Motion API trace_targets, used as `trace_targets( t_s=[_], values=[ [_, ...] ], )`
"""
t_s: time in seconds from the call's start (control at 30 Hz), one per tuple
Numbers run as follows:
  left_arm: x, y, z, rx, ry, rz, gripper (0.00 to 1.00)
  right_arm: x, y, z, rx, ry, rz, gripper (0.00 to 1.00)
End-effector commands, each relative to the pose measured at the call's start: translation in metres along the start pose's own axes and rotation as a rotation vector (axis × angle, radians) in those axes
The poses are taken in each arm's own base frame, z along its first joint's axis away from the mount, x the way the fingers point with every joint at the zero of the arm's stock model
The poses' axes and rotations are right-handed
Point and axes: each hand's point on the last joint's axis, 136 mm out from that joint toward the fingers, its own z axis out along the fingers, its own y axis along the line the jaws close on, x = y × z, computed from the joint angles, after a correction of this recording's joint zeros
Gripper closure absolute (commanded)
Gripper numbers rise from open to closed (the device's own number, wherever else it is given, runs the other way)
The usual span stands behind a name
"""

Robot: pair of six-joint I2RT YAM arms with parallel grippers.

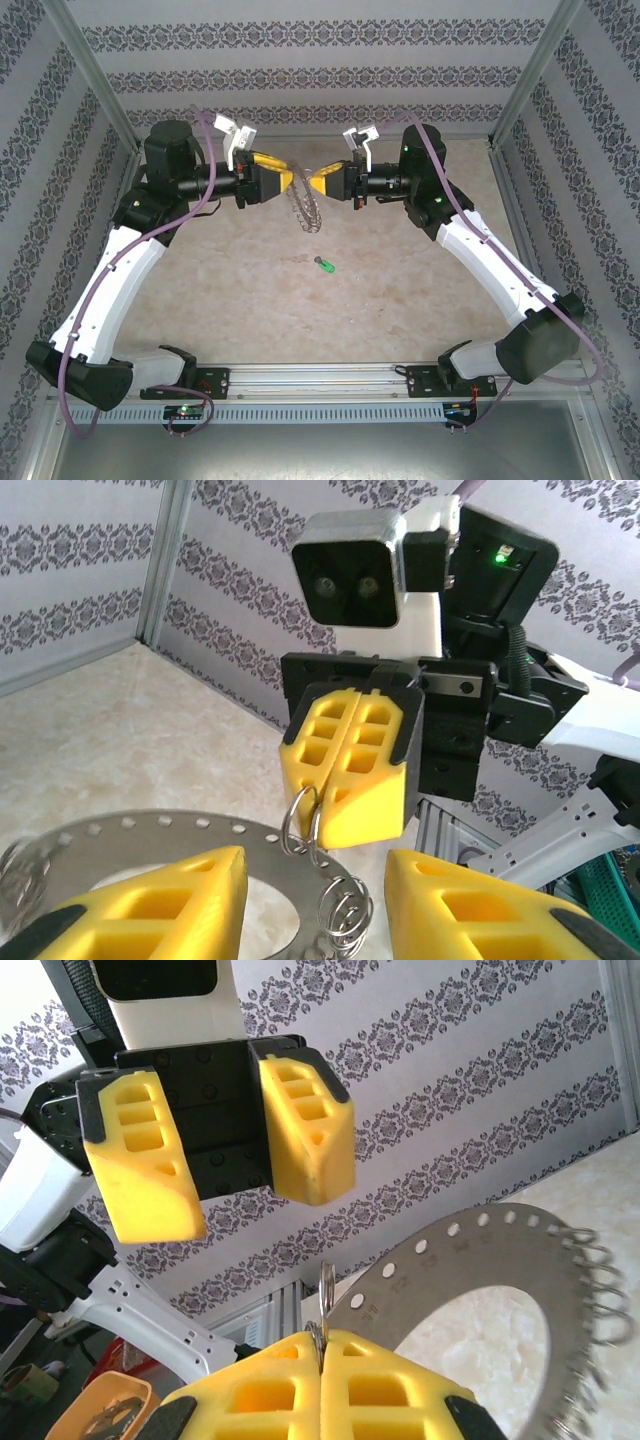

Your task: Put the keys on the keyring

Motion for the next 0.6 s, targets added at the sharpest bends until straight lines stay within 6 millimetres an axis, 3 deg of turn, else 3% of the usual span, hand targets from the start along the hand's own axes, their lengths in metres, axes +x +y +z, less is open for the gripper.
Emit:
trace_targets(
  t_s=[0.0, 0.57],
  values=[
    [-0.015, -0.010, -0.004, 0.047, -0.042, 0.011, 0.61, -0.026, 0.023, -0.008, -0.024, -0.058, -0.122, 1.00],
    [-0.026, -0.017, 0.003, 0.139, -0.086, -0.025, 0.63, -0.048, 0.056, -0.011, -0.069, -0.104, -0.201, 1.00]
  ],
)
